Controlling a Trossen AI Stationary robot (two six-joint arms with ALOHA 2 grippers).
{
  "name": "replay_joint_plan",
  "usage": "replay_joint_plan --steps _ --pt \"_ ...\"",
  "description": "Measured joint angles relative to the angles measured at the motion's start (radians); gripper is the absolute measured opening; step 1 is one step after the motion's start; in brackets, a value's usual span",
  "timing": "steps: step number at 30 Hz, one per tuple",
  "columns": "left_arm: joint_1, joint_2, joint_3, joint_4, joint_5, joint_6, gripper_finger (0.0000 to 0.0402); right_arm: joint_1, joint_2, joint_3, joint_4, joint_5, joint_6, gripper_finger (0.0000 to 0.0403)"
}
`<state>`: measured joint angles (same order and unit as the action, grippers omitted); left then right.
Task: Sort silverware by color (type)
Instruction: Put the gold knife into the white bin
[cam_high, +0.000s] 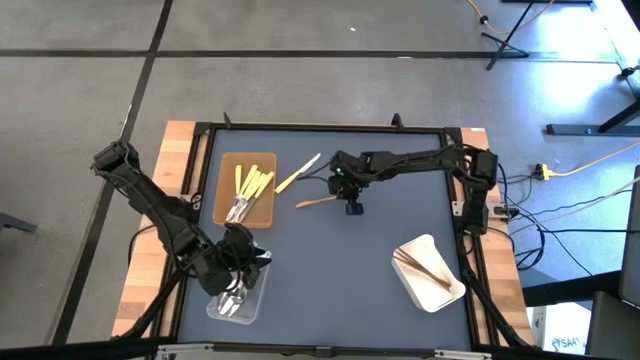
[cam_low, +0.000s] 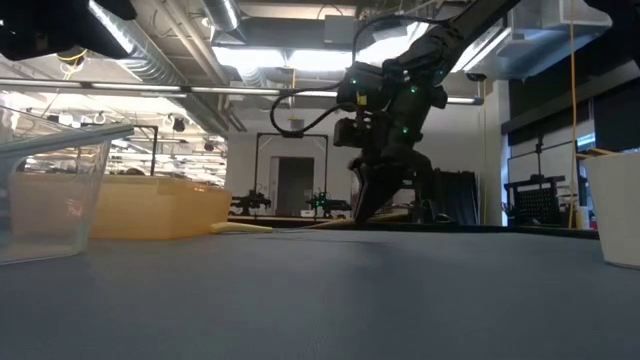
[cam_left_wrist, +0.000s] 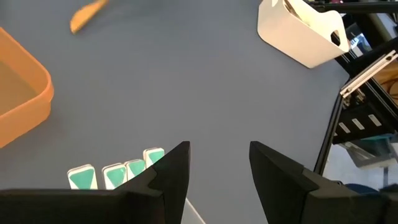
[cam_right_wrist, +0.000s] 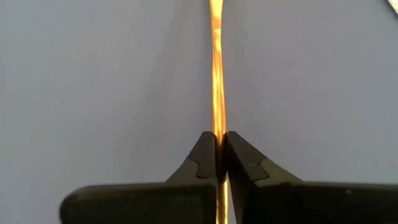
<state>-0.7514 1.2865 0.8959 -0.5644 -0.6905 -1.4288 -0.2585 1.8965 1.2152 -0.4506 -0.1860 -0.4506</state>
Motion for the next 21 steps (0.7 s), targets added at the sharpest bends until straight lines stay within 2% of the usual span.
replay_joint_plan --steps 13,21 --pt "0.042 0.000 0.000 0.000 0.007 0.000 0.0160 0.115 -0.002 0.000 -0.005 0.026 -0.064 0.0002" --pt "0.113 0.000 0.000 0.000 0.129 0.053 0.0160 0.213 -0.003 0.001 -0.005 0.075 -0.101 0.0002"
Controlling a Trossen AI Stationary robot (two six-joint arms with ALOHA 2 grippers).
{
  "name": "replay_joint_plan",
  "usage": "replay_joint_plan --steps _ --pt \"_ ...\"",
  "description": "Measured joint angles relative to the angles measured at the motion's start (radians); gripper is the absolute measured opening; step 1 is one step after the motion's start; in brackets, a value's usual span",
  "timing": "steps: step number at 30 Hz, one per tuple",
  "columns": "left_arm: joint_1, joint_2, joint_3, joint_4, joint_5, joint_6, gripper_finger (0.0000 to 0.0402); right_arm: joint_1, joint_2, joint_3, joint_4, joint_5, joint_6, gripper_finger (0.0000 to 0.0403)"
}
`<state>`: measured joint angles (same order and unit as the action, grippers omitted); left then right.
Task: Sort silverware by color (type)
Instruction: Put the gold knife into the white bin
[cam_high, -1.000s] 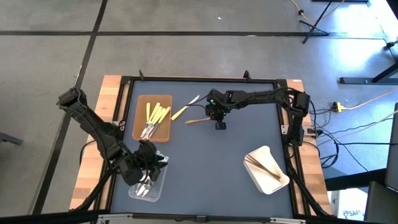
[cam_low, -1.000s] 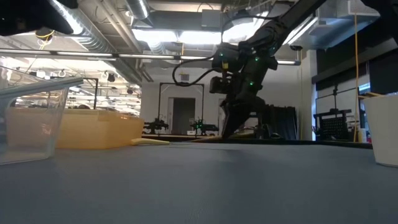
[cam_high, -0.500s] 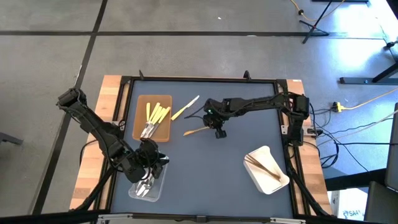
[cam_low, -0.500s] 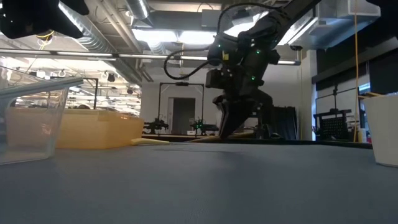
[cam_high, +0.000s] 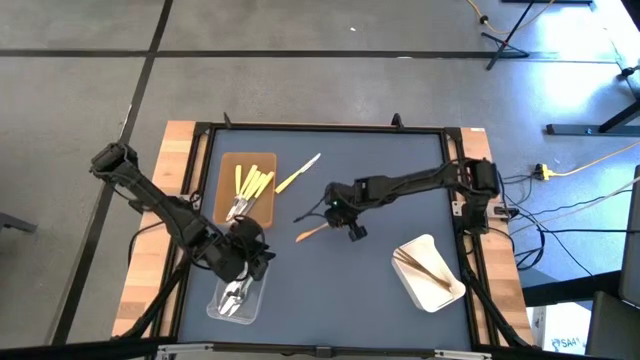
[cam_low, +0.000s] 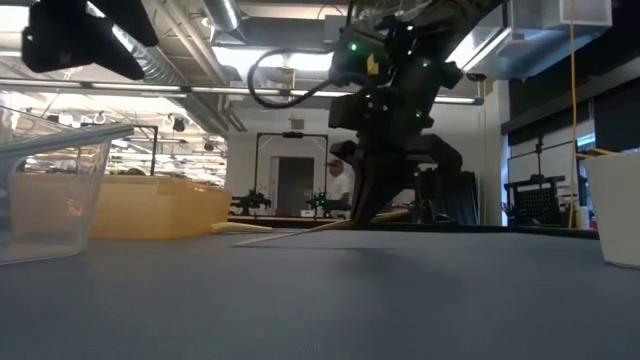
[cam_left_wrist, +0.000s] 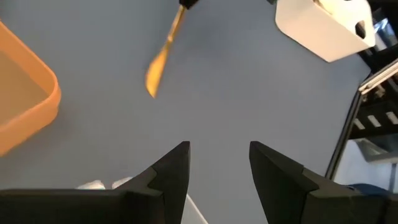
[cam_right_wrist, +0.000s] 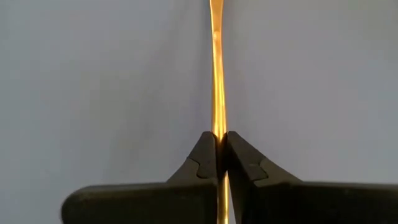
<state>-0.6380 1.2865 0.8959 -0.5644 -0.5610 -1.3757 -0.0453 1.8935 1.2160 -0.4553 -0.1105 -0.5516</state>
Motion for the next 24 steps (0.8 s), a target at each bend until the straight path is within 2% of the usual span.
replay_joint_plan --steps 3,17,24 --pt "0.028 0.000 0.000 0.000 0.017 0.048 0.0160 0.037 0.000 0.000 0.006 0.031 -0.007 0.0002" --pt "0.172 0.000 0.000 0.007 0.219 0.261 0.0160 0.184 0.000 0.001 0.104 0.175 -0.062 0.0002" --pt "0.215 0.000 0.000 0.064 0.235 0.384 0.0160 0.225 0.000 0.001 0.202 0.256 -0.088 0.0002"
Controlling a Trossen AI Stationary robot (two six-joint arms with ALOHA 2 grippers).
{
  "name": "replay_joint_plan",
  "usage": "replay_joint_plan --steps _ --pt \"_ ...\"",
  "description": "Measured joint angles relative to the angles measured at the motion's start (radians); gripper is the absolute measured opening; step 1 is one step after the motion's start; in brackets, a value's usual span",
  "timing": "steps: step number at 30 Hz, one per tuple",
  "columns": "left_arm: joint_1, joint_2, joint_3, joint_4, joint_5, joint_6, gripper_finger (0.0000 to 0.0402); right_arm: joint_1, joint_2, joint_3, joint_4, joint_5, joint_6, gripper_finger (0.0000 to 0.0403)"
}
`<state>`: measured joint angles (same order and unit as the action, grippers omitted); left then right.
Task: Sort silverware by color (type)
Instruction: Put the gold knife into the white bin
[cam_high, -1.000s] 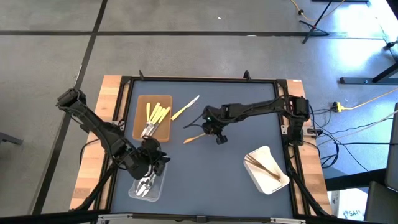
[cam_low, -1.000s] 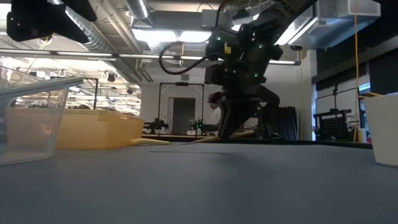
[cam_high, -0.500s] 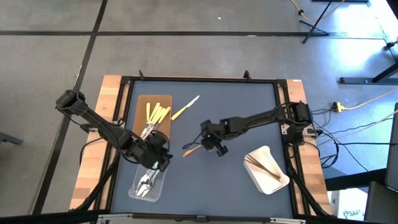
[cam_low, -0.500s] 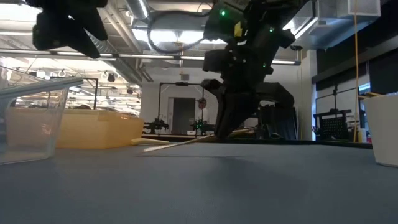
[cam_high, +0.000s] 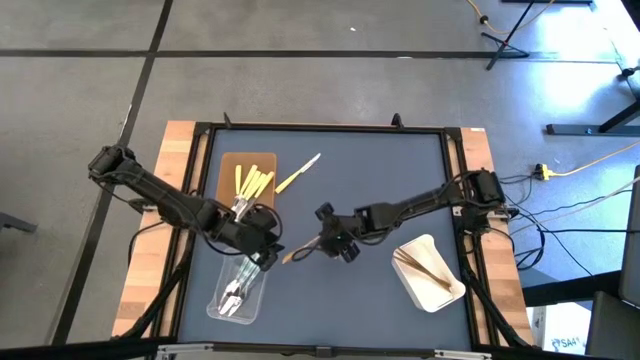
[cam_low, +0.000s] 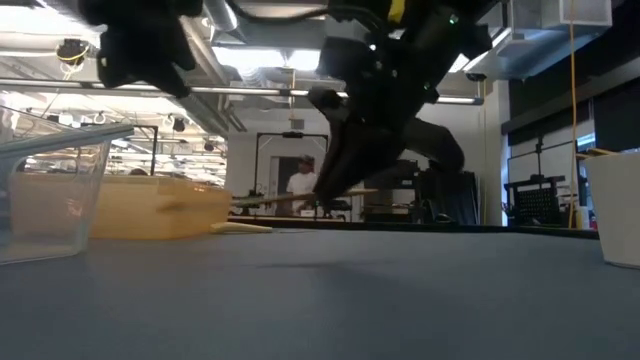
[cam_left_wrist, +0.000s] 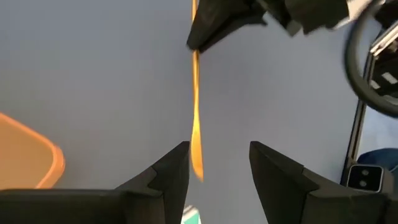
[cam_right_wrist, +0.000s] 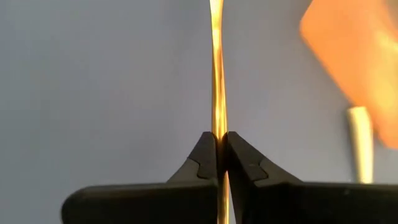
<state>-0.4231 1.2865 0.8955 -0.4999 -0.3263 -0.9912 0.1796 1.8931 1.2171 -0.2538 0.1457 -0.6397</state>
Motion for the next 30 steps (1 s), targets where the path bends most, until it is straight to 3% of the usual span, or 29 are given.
replay_joint_plan --steps 11,22,30 --pt "0.054 0.004 0.000 0.052 0.007 0.008 0.0160 0.011 0.000 0.000 0.157 0.027 -0.076 0.0002" --pt "0.115 0.025 -0.001 0.076 0.008 0.008 0.0160 0.011 0.000 0.000 0.186 0.027 -0.080 0.0003" --pt "0.162 0.120 -0.001 0.151 0.115 0.058 0.0160 0.011 0.000 0.000 0.186 0.027 -0.081 0.0003"
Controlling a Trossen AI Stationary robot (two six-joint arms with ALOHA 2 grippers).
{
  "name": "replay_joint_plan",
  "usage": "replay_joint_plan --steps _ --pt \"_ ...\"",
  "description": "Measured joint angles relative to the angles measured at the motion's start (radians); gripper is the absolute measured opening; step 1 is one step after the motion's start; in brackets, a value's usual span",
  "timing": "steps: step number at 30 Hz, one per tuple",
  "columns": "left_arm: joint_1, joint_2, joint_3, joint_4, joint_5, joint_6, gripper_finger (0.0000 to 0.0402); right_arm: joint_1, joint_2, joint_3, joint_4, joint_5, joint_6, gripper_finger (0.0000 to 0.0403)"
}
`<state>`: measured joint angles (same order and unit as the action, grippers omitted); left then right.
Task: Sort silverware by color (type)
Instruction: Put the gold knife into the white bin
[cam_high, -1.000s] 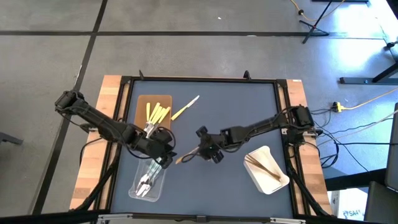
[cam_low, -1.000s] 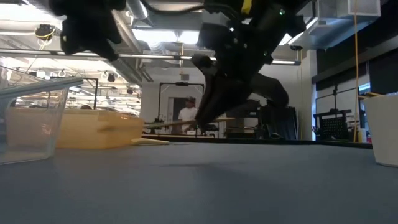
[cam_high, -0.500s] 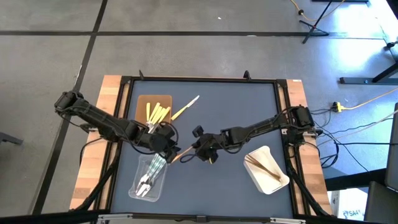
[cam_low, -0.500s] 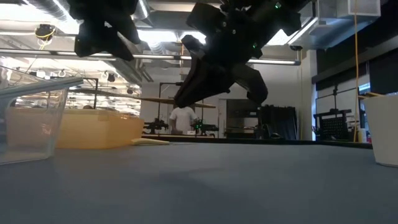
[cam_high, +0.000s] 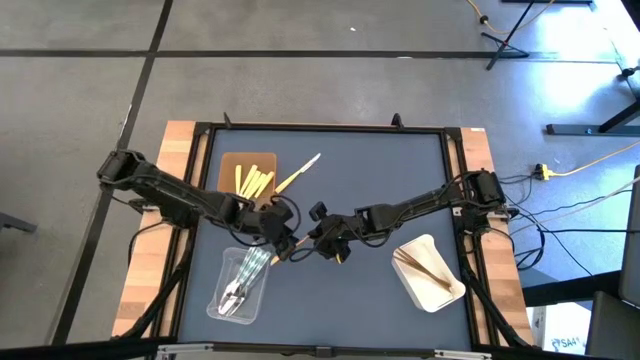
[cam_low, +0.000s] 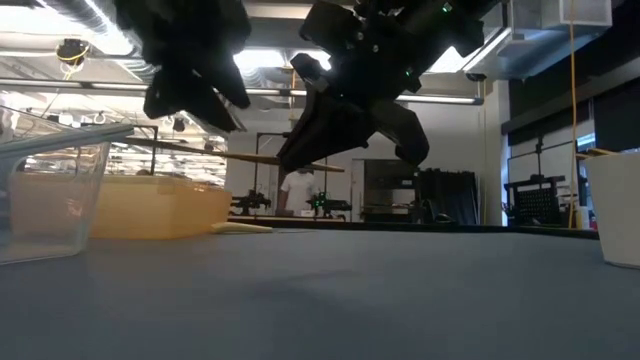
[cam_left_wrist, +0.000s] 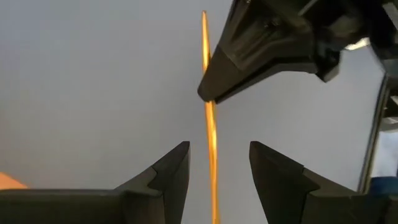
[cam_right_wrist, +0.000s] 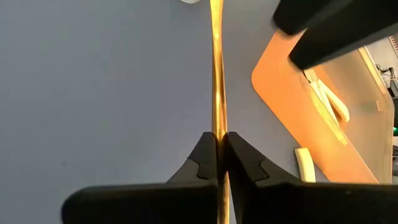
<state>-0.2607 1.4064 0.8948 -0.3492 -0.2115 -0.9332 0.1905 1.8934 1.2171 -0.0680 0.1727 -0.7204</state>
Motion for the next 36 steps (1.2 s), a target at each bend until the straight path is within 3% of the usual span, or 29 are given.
replay_joint_plan --steps 15,25,36 --pt "0.061 0.122 0.000 0.082 0.118 0.080 0.0160 0.000 0.000 0.000 0.009 0.000 -0.001 0.0003" --pt "0.061 0.162 0.000 0.093 0.144 0.080 0.0159 0.000 0.000 0.000 0.017 0.001 -0.022 0.0003" --pt "0.061 0.162 0.000 0.109 0.151 0.080 0.0078 0.000 0.000 0.000 0.016 0.002 -0.022 0.0003"
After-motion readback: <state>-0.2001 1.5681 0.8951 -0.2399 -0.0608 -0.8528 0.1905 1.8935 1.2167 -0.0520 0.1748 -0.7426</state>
